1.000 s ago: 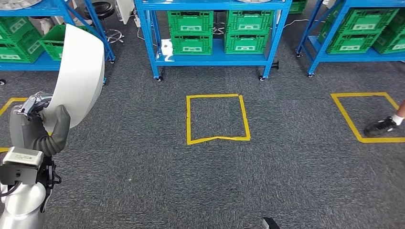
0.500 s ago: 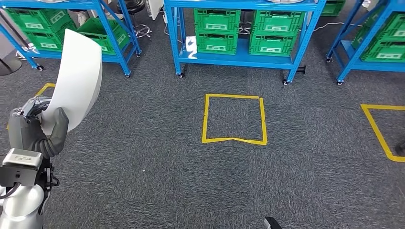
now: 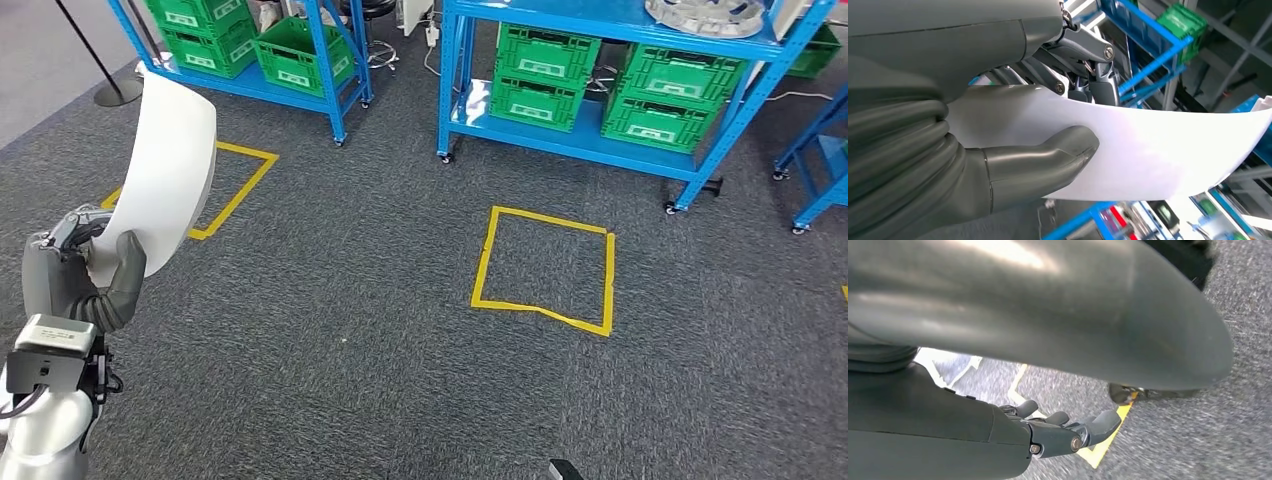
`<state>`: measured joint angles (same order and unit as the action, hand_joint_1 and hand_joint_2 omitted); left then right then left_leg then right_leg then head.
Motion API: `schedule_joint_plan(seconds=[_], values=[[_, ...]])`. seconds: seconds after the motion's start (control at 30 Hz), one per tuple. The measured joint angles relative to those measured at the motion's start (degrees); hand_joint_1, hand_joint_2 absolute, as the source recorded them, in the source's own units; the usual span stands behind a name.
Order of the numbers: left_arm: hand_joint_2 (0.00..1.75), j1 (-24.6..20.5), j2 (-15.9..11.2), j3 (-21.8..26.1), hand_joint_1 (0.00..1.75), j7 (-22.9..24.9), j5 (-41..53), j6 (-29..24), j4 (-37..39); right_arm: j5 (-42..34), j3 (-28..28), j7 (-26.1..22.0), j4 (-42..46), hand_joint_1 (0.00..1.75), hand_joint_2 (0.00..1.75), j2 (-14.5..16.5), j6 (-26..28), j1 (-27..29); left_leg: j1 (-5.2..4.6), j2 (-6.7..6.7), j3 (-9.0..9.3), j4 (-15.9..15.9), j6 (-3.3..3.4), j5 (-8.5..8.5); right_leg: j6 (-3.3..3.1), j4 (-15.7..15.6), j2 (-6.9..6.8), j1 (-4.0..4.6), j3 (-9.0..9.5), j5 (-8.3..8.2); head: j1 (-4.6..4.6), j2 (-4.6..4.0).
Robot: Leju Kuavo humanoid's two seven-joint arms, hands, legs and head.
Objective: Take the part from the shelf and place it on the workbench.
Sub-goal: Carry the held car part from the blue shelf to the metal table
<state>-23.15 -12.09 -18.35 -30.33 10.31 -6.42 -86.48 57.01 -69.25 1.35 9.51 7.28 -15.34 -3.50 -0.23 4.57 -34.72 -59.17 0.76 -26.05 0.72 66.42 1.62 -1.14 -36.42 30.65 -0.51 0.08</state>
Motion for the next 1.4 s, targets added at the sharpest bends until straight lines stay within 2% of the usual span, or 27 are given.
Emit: schedule_joint_plan(seconds=[0.03,0.1,0.17,0.23,0.3,0.37,0.4,0.43,0.47,0.53,0.6,0.67,0.7,0.73,0.8,0.83,0.87,0.9,0.93,0.97,1.03,1.1,1.17,1.2,1.27,1.33,1.4], values=[[1.75,0.47,-0.39,0.26,1.75,-0.12,0.03,-0.25,-0.38,0.30,0.16,-0.05,0.00,0.00,0.00,0.01,0.00,-0.01,0.01,0.65,-0.16,-0.29,-0.33,-0.15,-0.13,-3.18,0.78,-0.06,1.47,-1.12,-0.02,-0.01],[1.75,1.56,-1.22,0.93,1.75,-0.39,0.03,-0.72,-1.28,0.76,0.65,-0.15,0.00,0.00,0.00,0.03,0.00,-0.03,0.00,1.72,-0.45,-0.44,-1.12,-0.21,-0.58,-5.63,1.40,0.06,2.58,-1.36,-0.03,0.00],[1.75,2.96,-2.17,1.60,1.75,-0.58,0.02,-1.08,-2.29,1.00,1.09,-0.21,0.00,0.00,0.00,0.06,0.00,-0.14,0.12,2.32,-0.66,-0.24,-1.87,-0.07,-1.38,-5.93,0.26,0.19,2.86,-1.58,-0.04,0.01],[1.75,4.13,-3.03,2.20,1.75,-0.75,0.01,-1.26,-3.13,0.99,1.27,-0.22,0.00,0.00,0.00,0.08,0.03,-0.24,0.07,0.25,-1.54,-1.91,-2.47,-1.24,-2.20,-6.37,-0.84,0.09,3.24,-1.81,0.15,0.00],[1.75,4.93,-3.41,2.55,1.75,-0.97,0.01,-1.36,-3.80,0.82,1.32,-0.19,0.00,0.00,0.00,0.09,0.13,-0.15,0.11,-2.87,-4.39,-7.99,-2.99,-4.70,-2.72,-6.56,-2.11,0.15,3.38,-1.80,0.42,0.00],[1.75,5.87,-3.40,2.59,1.75,-1.09,0.19,-1.39,-4.30,0.65,1.32,-0.08,0.00,0.00,0.00,0.09,0.20,-0.03,0.43,-3.88,-7.72,-14.91,-3.38,-7.63,-2.90,-6.56,-3.53,0.27,3.38,-1.67,0.48,0.00],[1.75,6.32,-3.40,2.58,1.75,-1.09,0.37,-1.39,-4.47,0.61,1.32,-0.03,0.00,0.00,0.00,0.09,0.20,-0.02,0.56,-4.01,-8.25,-16.13,-3.46,-7.70,-2.90,-6.56,-4.20,0.29,3.39,-1.62,0.49,-0.01],[1.75,6.62,-3.39,2.58,1.75,-1.04,0.57,-1.39,-4.64,0.60,1.32,0.01,0.00,0.00,0.00,0.11,0.20,-0.04,0.65,-4.19,-7.57,-15.01,-3.49,-6.71,-2.84,-6.55,-4.89,0.30,3.44,-1.57,0.49,-0.01],[1.75,6.75,-3.39,2.57,1.75,-0.98,0.74,-1.39,-4.83,0.60,1.32,0.03,0.00,0.00,0.00,0.14,0.20,-0.08,0.69,-4.67,-5.71,-11.75,-3.43,-5.01,-2.73,-6.55,-5.56,0.30,3.53,-1.50,0.49,0.00],[1.75,6.75,-3.40,2.60,1.75,-0.93,0.92,-1.41,-5.30,0.61,1.33,0.01,0.00,0.00,0.00,0.19,0.19,-0.14,0.51,-7.36,-1.13,-3.62,-2.99,-2.09,-2.31,-6.53,-6.78,0.43,3.92,-1.21,0.44,-0.01],[1.75,6.73,-3.50,2.72,1.75,-1.03,0.97,-1.46,-5.59,0.68,1.34,-0.09,0.00,0.00,0.00,0.20,0.10,-0.20,0.10,-8.86,0.81,0.01,-2.27,-1.29,-1.63,-6.59,-7.78,0.51,4.41,-0.89,0.34,-0.01],[1.75,6.84,-3.78,3.08,1.75,-1.12,0.97,-1.58,-5.79,0.81,1.34,-0.28,0.00,0.00,0.00,0.27,-0.02,-0.30,-0.07,-7.54,0.88,0.26,-1.49,-1.10,-0.86,-6.81,-8.72,0.33,4.89,-0.68,0.31,0.01],[1.75,6.93,-3.92,3.29,1.75,-1.16,0.97,-1.72,-5.98,0.86,1.35,-0.35,0.00,0.00,0.00,0.31,-0.05,-0.36,0.00,-6.91,1.06,0.55,-1.12,-0.91,-0.48,-6.61,-8.22,0.21,4.99,-0.40,0.27,0.01],[1.75,6.99,-4.04,3.47,1.75,-1.17,0.97,-1.87,-6.17,0.86,1.35,-0.40,0.00,0.00,0.00,0.35,-0.07,-0.39,0.13,-6.25,1.27,0.83,-0.71,-0.63,-0.18,-5.60,-6.93,0.16,4.68,0.34,0.20,0.00],[1.75,7.08,-4.11,3.64,1.75,-1.17,0.96,-2.09,-6.47,0.67,1.38,-0.35,0.00,0.00,0.00,0.38,-0.04,-0.30,0.28,-5.00,1.39,1.17,-0.09,-0.26,0.11,-0.13,-3.41,0.12,2.21,3.42,0.02,-0.01],[1.75,7.13,-4.09,3.67,1.75,-1.16,0.93,-2.12,-6.50,0.50,1.38,-0.32,0.00,0.00,0.00,0.39,-0.02,-0.19,0.25,-4.27,1.28,1.13,0.12,-0.20,0.13,3.84,-2.37,0.15,0.24,5.25,-0.03,-0.01],[1.75,7.18,-4.04,3.67,1.75,-1.17,0.88,-2.13,-6.47,0.29,1.38,-0.31,0.00,0.00,0.00,0.39,0.02,-0.09,0.21,-3.46,1.18,1.08,0.21,-0.19,0.13,7.26,-1.94,0.16,-1.59,6.43,-0.07,0.00],[1.75,7.17,-4.00,3.66,1.75,-1.22,0.78,-2.13,-6.38,0.10,1.37,-0.31,0.00,0.00,0.00,0.39,0.07,0.00,0.19,-2.62,1.10,1.00,0.23,-0.20,0.11,9.08,-1.77,0.16,-2.74,6.56,-0.08,-0.01],[1.75,7.04,-3.96,3.65,1.75,-1.28,0.65,-2.13,-6.23,-0.05,1.37,-0.32,0.00,0.00,0.00,0.37,0.11,0.04,0.20,-1.78,1.06,0.89,0.21,-0.21,0.05,8.67,-1.68,0.16,-2.85,5.52,-0.10,-0.01],[1.75,6.80,-3.96,3.65,1.75,-1.34,0.50,-2.14,-6.05,-0.16,1.37,-0.31,0.00,0.00,0.00,0.33,0.13,0.04,0.24,-0.97,1.05,0.74,0.12,-0.23,-0.04,5.97,-1.44,0.14,-1.83,3.54,-0.11,-0.01],[1.75,6.14,-3.96,3.68,1.75,-1.40,0.25,-2.32,-5.76,-0.14,1.37,-0.24,0.00,0.00,0.00,0.23,0.05,0.00,0.32,0.46,0.93,0.34,-0.30,-0.37,-0.27,-1.84,0.29,0.12,1.56,-0.27,-0.14,0.00],[1.75,5.77,-3.97,3.81,1.75,-1.29,0.14,-2.73,-5.66,0.00,1.38,-0.13,0.00,0.00,0.00,0.18,-0.07,-0.07,0.32,1.54,0.64,0.10,-1.06,-0.49,-0.65,-6.05,1.53,0.20,3.37,-1.57,-0.12,0.01],[1.75,5.93,-4.04,4.07,1.75,-1.10,0.15,-3.13,-5.76,0.18,1.38,-0.05,0.00,0.00,0.00,0.18,-0.10,-0.16,0.37,2.44,0.37,0.35,-1.91,-0.36,-1.31,-6.54,0.81,0.39,3.58,-1.61,-0.11,0.00],[1.75,6.16,-4.17,4.25,1.75,-1.03,0.16,-3.27,-5.87,0.23,1.38,-0.04,0.00,0.00,0.00,0.20,-0.09,-0.19,0.43,2.45,0.27,0.35,-2.24,-0.34,-1.73,-6.79,0.27,0.39,3.74,-1.78,-0.11,0.00],[1.75,6.53,-4.51,4.72,1.75,-0.98,0.16,-3.45,-6.03,0.23,1.37,-0.20,0.00,0.00,0.00,0.21,-0.08,-0.16,0.37,0.33,-1.00,-2.13,-2.78,-1.96,-2.48,-7.33,-0.92,0.25,4.04,-2.13,0.07,-0.01],[1.75,6.86,-4.68,5.02,1.75,-1.02,0.16,-3.59,-6.04,0.15,1.37,-0.38,0.00,0.00,0.00,0.20,-0.07,0.00,0.40,-2.79,-4.26,-8.91,-3.19,-5.61,-2.87,-7.48,-2.22,0.37,4.07,-2.15,0.27,-0.02],[1.75,7.44,-4.70,5.08,1.75,-1.06,0.16,-3.65,-5.94,0.10,1.37,-0.43,0.00,0.00,0.00,0.20,-0.07,0.14,0.63,-3.87,-7.17,-14.79,-3.47,-7.73,-3.03,-7.45,-3.66,0.54,4.07,-2.00,0.28,-0.01]])
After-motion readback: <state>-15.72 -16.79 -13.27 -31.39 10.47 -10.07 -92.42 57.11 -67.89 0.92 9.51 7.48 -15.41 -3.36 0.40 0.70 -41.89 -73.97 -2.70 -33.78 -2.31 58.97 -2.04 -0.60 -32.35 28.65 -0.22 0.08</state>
